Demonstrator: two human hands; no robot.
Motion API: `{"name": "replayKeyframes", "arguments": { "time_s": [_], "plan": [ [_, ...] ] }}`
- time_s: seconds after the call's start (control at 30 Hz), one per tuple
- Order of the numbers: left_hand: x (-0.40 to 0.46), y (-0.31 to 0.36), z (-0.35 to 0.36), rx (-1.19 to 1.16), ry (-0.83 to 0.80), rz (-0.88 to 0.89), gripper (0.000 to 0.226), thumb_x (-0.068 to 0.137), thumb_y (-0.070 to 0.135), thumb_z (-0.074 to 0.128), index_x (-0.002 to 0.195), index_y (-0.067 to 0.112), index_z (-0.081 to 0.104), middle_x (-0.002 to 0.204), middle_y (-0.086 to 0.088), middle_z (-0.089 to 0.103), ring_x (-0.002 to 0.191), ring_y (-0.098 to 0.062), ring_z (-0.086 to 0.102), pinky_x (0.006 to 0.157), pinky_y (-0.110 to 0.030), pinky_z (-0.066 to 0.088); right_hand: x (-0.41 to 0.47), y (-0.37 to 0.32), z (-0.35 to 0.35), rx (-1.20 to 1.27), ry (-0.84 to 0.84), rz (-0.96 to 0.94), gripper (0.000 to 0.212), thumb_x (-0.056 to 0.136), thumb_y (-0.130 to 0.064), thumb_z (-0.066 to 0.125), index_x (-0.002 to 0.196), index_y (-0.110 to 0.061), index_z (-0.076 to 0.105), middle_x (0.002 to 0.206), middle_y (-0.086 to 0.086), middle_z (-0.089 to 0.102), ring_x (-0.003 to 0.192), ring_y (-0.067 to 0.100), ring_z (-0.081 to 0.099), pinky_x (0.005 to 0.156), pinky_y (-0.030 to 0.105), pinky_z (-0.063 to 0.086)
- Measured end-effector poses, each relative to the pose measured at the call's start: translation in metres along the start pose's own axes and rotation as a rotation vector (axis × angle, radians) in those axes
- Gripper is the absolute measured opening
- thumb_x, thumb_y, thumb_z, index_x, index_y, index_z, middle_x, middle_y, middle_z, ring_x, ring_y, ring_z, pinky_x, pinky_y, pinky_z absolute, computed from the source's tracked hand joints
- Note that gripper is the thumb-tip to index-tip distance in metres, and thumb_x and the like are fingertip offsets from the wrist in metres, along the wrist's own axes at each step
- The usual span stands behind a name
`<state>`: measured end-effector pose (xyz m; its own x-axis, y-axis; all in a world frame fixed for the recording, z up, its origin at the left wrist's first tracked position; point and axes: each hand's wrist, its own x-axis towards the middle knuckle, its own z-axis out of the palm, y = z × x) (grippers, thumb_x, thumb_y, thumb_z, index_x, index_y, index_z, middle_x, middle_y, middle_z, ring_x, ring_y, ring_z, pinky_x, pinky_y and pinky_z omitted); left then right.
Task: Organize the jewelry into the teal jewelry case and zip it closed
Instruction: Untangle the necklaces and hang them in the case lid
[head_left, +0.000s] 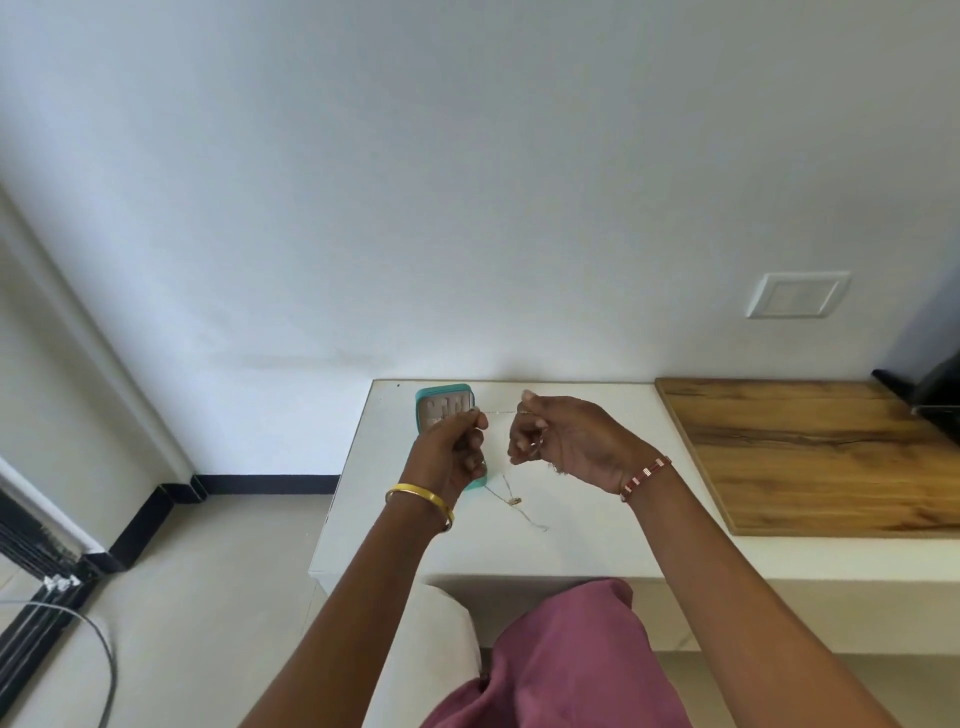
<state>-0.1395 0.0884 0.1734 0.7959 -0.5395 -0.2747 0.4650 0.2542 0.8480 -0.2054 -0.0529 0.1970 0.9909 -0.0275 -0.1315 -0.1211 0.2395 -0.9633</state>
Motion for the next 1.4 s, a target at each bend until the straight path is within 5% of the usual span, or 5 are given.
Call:
{"name": "replayKeyframes", "arguments": {
  "time_s": [0.17,0.37,0.67,1.03,1.4],
  "plan": [
    [-0.011,0.005,-0.011,0.017,-0.068,-0.038,0.025,0.091,0.016,0.042,0.067,0.013,0.051,0.042,0.006,0.04,0.034,-0.007,0.028,0.04,-0.016,0.027,-0.008,-0.003,-0.006,0.248,0.165,-0.04,0.05,0.092,-0.035,0.045,0.044,-0.021,0.036,0.043,-0.003,0.028,0.042,0.014,0.035,0.062,0.032,0.049],
    [-0.02,-0.002,-0.029,0.045,-0.112,-0.083,0.031,0.095,0.021,0.038,0.067,0.013,0.048,0.043,0.005,0.037,0.035,-0.007,0.028,0.038,-0.015,0.029,-0.02,-0.002,-0.024,0.31,0.353,-0.065,0.049,0.089,-0.034,0.053,0.045,-0.019,0.038,0.036,-0.006,0.025,0.033,0.009,0.022,0.039,0.021,0.031],
    [-0.025,-0.017,-0.034,0.058,-0.023,-0.126,0.039,0.096,0.025,0.038,0.06,0.01,0.044,0.039,0.001,0.036,0.035,-0.01,0.033,0.051,-0.025,0.033,-0.034,-0.001,-0.014,0.28,0.296,-0.084,0.027,0.091,-0.025,0.048,0.069,-0.01,0.054,0.035,-0.007,0.028,0.031,0.007,0.023,0.036,0.019,0.029],
    [-0.035,-0.025,-0.022,0.463,-0.109,0.017,0.029,0.095,0.018,0.042,0.08,0.012,0.065,0.048,0.002,0.061,0.046,-0.01,0.059,0.067,-0.03,0.055,-0.04,-0.017,0.019,0.295,0.155,-0.164,0.025,0.091,-0.019,0.045,0.071,-0.008,0.058,0.078,0.01,0.071,0.069,0.019,0.067,0.062,0.028,0.056],
    [-0.039,-0.027,-0.004,0.6,0.041,0.311,0.024,0.093,0.007,0.041,0.082,0.018,0.06,0.062,-0.004,0.052,0.054,-0.014,0.043,0.054,-0.021,0.038,-0.04,-0.01,0.036,0.324,0.151,-0.264,0.03,0.094,-0.008,0.039,0.12,-0.002,0.053,0.116,0.019,0.062,0.096,0.03,0.065,0.089,0.04,0.053]
  ]
}}
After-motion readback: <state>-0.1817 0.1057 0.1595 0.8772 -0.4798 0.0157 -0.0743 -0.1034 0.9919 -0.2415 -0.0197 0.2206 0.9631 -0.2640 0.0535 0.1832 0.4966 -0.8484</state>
